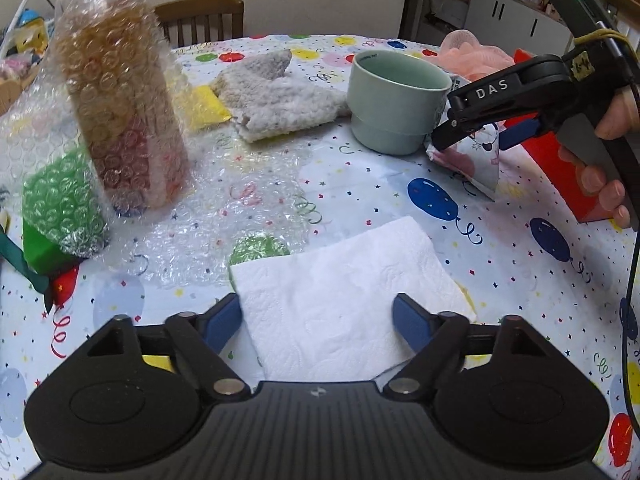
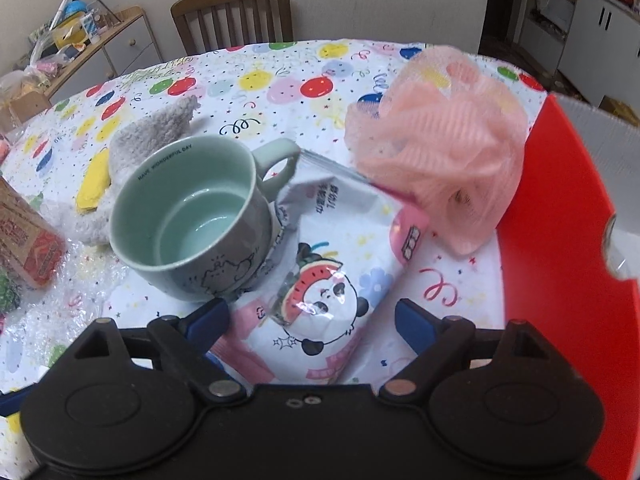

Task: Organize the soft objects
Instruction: 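Grasp the white tissue with the left tool while the right tool grasps the panda snack packet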

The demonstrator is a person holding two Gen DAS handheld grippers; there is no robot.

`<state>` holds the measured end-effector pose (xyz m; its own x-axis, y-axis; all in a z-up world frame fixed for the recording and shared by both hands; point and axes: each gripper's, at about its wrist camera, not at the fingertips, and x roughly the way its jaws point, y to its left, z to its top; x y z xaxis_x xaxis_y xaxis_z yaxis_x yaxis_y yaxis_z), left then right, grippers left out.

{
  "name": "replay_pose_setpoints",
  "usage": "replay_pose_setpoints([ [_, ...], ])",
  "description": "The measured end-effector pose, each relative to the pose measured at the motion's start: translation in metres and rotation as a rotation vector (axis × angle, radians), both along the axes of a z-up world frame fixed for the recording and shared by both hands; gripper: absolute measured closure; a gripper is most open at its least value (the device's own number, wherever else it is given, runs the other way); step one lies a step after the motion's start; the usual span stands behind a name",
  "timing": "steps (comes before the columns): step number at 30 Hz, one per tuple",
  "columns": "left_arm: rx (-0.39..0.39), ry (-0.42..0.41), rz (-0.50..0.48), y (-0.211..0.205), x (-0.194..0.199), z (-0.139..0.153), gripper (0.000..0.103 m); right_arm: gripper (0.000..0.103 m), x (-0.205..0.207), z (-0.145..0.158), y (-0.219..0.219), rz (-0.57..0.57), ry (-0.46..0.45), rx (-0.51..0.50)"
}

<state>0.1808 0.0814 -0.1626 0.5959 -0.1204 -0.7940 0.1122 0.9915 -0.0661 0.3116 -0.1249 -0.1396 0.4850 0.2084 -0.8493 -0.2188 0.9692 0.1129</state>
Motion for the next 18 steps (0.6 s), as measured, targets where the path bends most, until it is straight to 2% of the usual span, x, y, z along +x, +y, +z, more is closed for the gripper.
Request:
replay_pose_setpoints([
  [2, 0.009, -0.006, -0.004, -0.002, 0.000, 0.001, 0.038, 0.020, 0.000, -0.002, -0.001, -0.003, 0.009, 0.029],
  [4, 0.025, -0.010, -0.005, -0.004, 0.000, 0.001, 0.045, 0.032, -0.002, -0.002, -0.002, 0.003, 0.012, 0.062],
  [6, 0.046, -0.015, -0.008, -0.006, 0.000, 0.001, 0.052, 0.036, -0.004, -0.001, -0.002, 0.003, 0.007, 0.073],
  [8, 0.050, -0.019, -0.013, -0.006, -0.001, 0.002, 0.067, 0.041, -0.005, 0.001, -0.001, 0.005, -0.004, 0.074],
  [10, 0.053, -0.025, -0.022, -0.008, -0.002, 0.003, 0.071, 0.056, -0.007, 0.002, -0.002, -0.013, -0.019, 0.055],
  [12, 0.055, -0.027, -0.038, -0.011, -0.002, 0.003, 0.076, 0.062, -0.008, 0.003, -0.008, -0.033, -0.017, 0.081],
  [14, 0.070, -0.035, -0.049, -0.015, -0.004, 0.003, 0.086, 0.070, -0.009, 0.004, -0.013, -0.045, -0.020, 0.098],
  [18, 0.074, -0.039, -0.078, -0.020, -0.004, 0.004, 0.092, 0.083, -0.013, 0.006, -0.015, -0.045, -0.038, 0.098],
])
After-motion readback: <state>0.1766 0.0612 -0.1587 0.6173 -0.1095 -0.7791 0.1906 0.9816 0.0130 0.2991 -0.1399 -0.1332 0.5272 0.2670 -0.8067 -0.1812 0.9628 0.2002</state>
